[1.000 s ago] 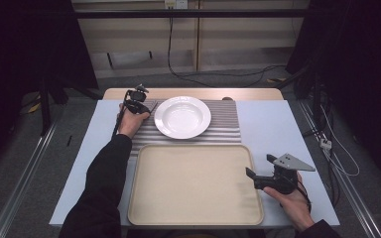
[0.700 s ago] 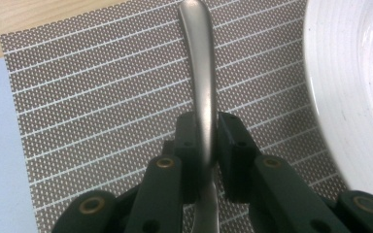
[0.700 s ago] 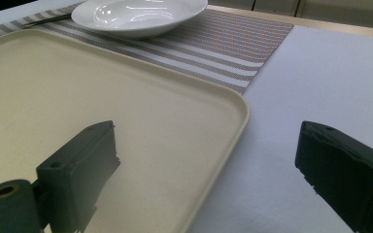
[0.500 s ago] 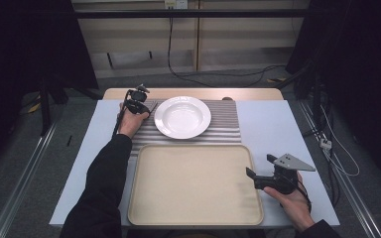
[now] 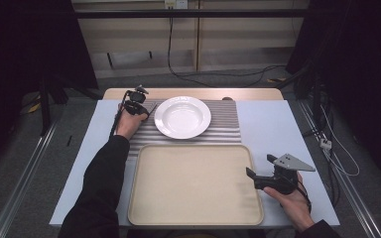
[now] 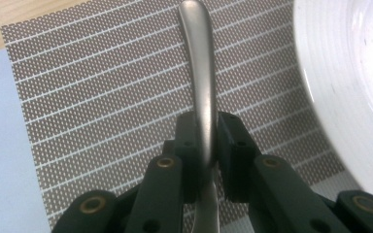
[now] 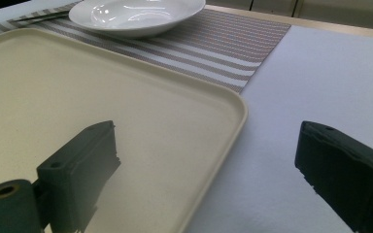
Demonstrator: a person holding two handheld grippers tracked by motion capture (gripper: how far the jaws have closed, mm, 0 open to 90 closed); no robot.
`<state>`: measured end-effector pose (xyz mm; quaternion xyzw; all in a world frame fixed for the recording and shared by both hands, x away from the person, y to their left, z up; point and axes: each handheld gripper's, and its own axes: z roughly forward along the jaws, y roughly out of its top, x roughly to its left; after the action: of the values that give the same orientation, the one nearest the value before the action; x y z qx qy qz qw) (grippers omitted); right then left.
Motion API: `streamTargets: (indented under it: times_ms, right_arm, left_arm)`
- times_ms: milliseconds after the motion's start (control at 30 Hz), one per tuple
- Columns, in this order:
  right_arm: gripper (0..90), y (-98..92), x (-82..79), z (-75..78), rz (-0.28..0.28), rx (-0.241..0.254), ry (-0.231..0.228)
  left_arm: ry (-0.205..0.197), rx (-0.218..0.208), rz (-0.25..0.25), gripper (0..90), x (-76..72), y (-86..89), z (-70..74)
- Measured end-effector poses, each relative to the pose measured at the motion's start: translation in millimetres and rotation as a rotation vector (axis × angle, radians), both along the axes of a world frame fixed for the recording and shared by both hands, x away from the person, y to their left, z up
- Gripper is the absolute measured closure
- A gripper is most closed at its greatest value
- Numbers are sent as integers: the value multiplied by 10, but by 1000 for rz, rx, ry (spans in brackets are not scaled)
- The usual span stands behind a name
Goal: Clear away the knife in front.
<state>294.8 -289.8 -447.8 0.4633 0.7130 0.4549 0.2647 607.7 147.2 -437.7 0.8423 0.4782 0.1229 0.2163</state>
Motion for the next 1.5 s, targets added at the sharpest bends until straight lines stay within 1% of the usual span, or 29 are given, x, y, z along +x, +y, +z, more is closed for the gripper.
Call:
streamTargets:
  times_ms: [33,100,133,167,200,267,300,367,433,467,500,567,600,633,700,800,833,967,1000,1033,1100,1167,1200,1267,1300,1367,1433,1467,1500]
  right_arm:
    - [83,0,0,0,0,0,0]
    - [83,1,0,0,-2,-1,0]
    - [83,1,0,0,-2,-1,0]
    - [83,2,2,-1,-2,-3,0]
    - [83,3,1,-1,-2,-3,1]
    - [83,4,3,-1,-1,-3,1]
    - [83,7,3,-1,-2,-6,0]
    - [83,7,3,-1,-1,-5,0]
    - [83,7,4,-2,-1,-6,0]
    - [83,8,4,-2,0,-6,0]
    - [83,9,4,-1,0,-6,1]
    - [83,10,4,-2,-1,-7,1]
    - [82,11,4,-1,-1,-6,3]
    - [83,13,5,-2,-2,-7,2]
    - [82,12,6,-2,-1,-7,2]
    - [82,13,5,-2,-2,-7,3]
    - [82,12,6,-2,-2,-6,4]
    - [82,12,6,-3,-1,-8,3]
    - [82,12,6,-3,0,-7,3]
    - [82,12,6,-2,0,-7,2]
    - [82,12,6,-2,-1,-7,3]
    - [82,12,7,-3,0,-7,4]
    - [82,12,8,-3,0,-7,4]
    - [81,13,8,-3,-1,-8,5]
    - [82,15,8,-4,0,-9,7]
    - [81,17,7,-4,0,-7,8]
    - [82,18,7,-3,1,-10,6]
    - [81,18,8,-3,1,-10,5]
    - [81,18,8,-3,1,-10,5]
  left_arm:
    - [0,-7,5,801,-8,8,3]
    - [-8,1,-10,801,-24,27,14]
    - [-1,-10,-6,801,-37,31,19]
    - [-2,-9,-1,801,-49,34,23]
    - [-11,-8,-5,800,-67,53,33]
    - [-12,-8,-10,801,-72,68,44]
    - [-14,-19,-1,800,-86,72,47]
    - [-16,-28,-1,801,-106,91,65]
    - [-20,-25,-9,800,-121,116,80]
    - [-22,-30,-1,800,-133,117,79]
    - [-20,-26,-8,800,-143,128,85]
    - [-24,-37,-8,801,-159,137,83]
    - [-25,-37,-7,800,-165,140,84]
    - [-29,-30,-13,800,-168,147,90]
    - [-29,-36,-11,800,-177,149,96]
    - [-33,-36,-17,800,-198,146,123]
    - [-28,-38,-18,800,-206,143,135]
    - [-37,-40,-39,801,-235,135,166]
    - [-42,-42,-38,800,-244,131,168]
    - [-39,-43,-42,801,-251,134,175]
    - [-48,-42,-45,801,-270,134,184]
    - [-48,-52,-48,801,-297,136,201]
    - [-48,-44,-58,801,-305,141,213]
    - [-58,-48,-54,801,-337,138,231]
    - [-61,-50,-61,801,-350,143,244]
    - [-69,-62,-57,801,-377,149,262]
    - [-80,-61,-62,801,-403,157,281]
    - [-80,-66,-56,801,-421,155,290]
    - [-84,-62,-66,801,-432,162,302]
